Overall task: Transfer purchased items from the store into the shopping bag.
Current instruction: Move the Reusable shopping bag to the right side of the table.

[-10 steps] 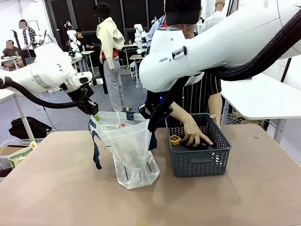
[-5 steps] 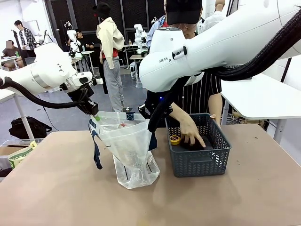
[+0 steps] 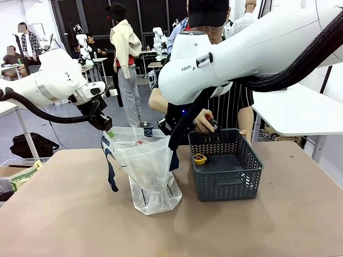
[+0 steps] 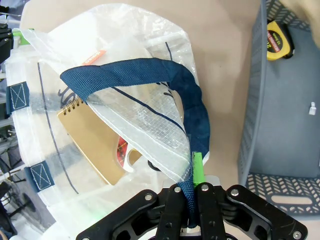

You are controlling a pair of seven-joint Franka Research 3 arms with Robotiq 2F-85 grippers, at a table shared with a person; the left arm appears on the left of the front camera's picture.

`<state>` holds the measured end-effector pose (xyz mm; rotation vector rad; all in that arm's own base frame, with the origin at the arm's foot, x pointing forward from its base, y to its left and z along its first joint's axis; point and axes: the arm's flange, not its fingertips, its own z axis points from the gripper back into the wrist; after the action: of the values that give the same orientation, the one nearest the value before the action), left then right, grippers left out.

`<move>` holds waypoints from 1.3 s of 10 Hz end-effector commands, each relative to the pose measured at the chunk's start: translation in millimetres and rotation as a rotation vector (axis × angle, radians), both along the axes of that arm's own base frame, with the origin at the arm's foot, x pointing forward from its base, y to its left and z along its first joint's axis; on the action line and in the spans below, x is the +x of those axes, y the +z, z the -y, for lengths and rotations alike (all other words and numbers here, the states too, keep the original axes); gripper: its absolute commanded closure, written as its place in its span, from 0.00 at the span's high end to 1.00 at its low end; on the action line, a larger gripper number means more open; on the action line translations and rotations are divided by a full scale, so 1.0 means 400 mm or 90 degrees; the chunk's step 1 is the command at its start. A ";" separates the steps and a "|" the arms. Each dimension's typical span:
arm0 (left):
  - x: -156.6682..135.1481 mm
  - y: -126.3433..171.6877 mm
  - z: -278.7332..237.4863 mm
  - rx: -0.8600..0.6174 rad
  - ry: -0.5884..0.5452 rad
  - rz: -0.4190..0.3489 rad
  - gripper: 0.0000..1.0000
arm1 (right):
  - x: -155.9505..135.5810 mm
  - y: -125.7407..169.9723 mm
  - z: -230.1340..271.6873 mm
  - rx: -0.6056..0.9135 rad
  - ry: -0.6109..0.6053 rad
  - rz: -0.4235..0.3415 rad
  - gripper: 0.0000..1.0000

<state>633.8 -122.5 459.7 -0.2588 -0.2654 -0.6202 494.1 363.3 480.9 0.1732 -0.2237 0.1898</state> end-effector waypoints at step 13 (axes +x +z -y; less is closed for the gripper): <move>-0.006 0.003 -0.011 0.004 0.006 0.000 0.00 | 0.002 0.000 0.008 0.007 -0.004 -0.005 0.00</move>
<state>633.7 -122.5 459.5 -0.2588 -0.2649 -0.6201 494.1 363.3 481.0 0.1732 -0.2238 0.1898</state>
